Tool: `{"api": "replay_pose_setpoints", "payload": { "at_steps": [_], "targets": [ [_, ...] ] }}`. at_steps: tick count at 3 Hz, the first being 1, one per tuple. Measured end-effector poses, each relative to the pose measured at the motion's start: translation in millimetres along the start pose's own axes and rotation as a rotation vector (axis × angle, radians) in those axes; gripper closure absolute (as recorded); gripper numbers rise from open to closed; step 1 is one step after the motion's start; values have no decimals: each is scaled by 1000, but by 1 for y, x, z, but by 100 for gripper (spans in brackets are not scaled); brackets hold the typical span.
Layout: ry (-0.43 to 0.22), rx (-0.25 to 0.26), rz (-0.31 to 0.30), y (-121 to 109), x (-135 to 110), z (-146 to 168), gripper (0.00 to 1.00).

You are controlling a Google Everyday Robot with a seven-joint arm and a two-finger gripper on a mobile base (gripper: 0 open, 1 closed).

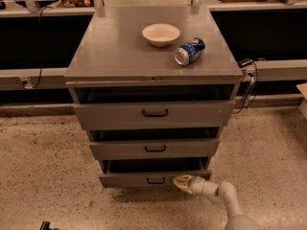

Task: Close bottom drawer

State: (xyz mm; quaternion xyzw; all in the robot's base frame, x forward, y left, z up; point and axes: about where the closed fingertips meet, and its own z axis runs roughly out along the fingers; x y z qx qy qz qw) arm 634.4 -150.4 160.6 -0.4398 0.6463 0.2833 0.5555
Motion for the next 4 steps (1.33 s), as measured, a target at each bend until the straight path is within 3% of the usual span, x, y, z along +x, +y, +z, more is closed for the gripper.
{"api": "replay_pose_setpoints", "payload": {
  "at_steps": [2, 3, 4],
  "targets": [
    [-38, 22, -9, -17, -7, -4, 100],
    [-123, -1, 5, -11, -18, -17, 100],
    [-206, -104, 64, 27, -26, -28, 100]
  ]
}}
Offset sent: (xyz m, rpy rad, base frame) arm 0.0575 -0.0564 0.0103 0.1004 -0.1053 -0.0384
